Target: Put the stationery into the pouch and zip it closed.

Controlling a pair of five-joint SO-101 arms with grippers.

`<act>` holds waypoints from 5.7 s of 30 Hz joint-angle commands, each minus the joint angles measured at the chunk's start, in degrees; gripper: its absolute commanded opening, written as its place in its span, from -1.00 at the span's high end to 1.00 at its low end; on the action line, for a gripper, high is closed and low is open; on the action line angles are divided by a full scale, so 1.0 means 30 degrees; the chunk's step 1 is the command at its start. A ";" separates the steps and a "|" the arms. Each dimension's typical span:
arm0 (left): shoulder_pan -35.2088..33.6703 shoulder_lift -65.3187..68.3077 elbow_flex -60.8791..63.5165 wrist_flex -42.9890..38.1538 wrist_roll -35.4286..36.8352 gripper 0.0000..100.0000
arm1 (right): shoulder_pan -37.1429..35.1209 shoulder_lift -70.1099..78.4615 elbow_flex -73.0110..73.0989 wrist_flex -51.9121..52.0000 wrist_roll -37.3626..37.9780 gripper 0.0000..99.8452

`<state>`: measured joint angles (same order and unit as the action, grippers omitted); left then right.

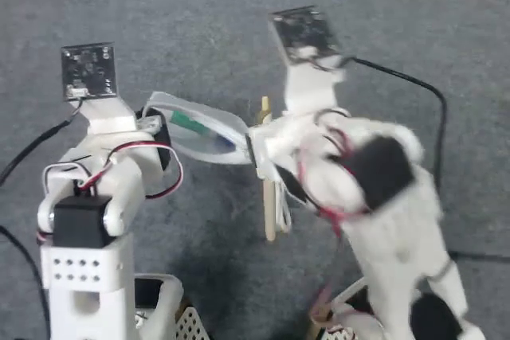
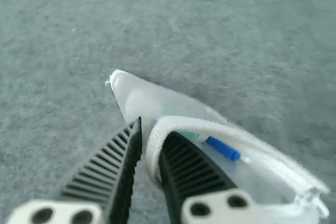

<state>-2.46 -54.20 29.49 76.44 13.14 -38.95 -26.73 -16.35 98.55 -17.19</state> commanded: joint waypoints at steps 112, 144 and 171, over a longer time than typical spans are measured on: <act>0.0498 0.5773 -0.3033 0.0527 0.0205 0.98 | -0.1392 -1.2674 1.5473 -1.1824 0.5714 0.64; 0.0527 0.5685 -0.2505 0.0410 0.0176 0.98 | 0.0659 -1.3993 2.4410 -1.5897 0.5744 0.65; 0.0410 0.5685 -0.2476 0.0381 0.0088 0.98 | 0.0542 -1.8711 2.6842 -1.6484 0.8733 0.99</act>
<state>-1.32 -38.20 21.85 77.76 13.14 -37.45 -76.48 65.23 45.01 4.88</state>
